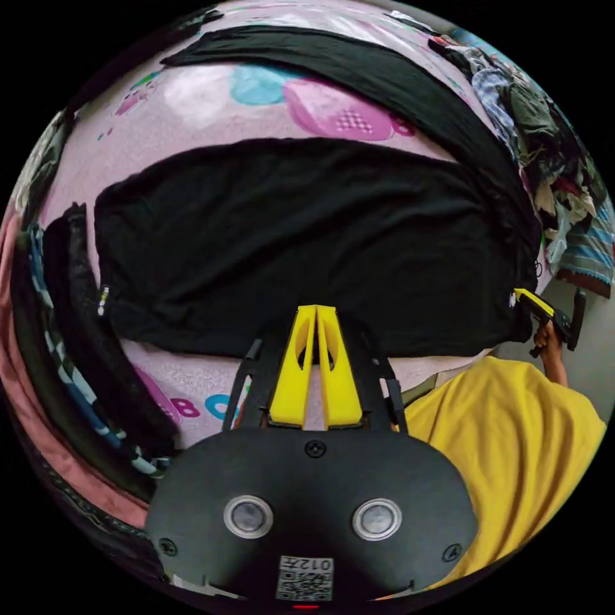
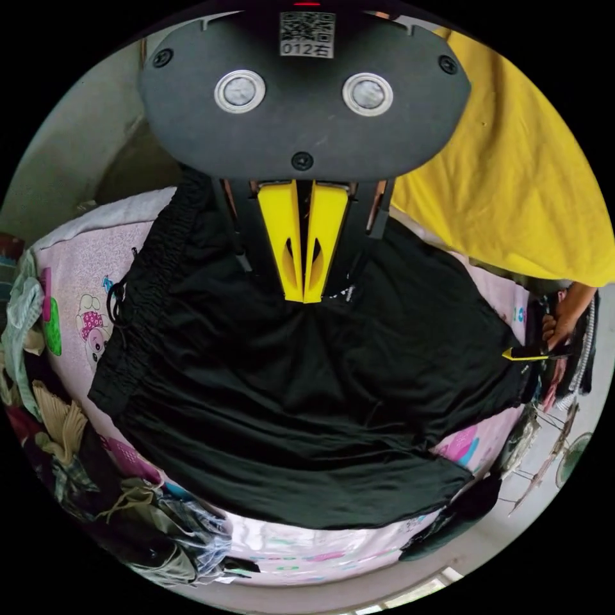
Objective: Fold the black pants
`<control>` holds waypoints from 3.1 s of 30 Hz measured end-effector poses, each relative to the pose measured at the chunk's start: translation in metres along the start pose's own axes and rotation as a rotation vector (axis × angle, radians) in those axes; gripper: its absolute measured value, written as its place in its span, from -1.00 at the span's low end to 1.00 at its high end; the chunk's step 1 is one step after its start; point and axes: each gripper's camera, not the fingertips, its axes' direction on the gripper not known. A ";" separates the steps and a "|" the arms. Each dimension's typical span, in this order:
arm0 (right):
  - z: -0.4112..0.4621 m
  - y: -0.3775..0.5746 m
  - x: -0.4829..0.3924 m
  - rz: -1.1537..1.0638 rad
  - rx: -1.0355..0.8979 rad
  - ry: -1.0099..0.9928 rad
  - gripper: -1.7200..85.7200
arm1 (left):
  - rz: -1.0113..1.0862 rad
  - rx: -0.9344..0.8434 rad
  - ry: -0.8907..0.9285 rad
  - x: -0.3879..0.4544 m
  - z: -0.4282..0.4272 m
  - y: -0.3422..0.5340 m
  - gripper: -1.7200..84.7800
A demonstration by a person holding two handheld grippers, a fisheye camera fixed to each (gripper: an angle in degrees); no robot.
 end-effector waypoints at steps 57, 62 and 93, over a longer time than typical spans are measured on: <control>0.124 0.284 0.208 1.035 0.262 -0.582 -0.84 | -0.533 0.564 0.209 -0.314 -0.154 0.246 -0.95; 0.093 0.293 0.214 0.945 0.415 -0.610 -0.92 | -0.585 0.688 0.390 -0.344 -0.163 0.260 -0.95; -0.051 0.104 0.283 0.771 0.646 -0.702 -0.95 | -0.647 0.728 0.470 -0.390 -0.142 -0.102 -0.94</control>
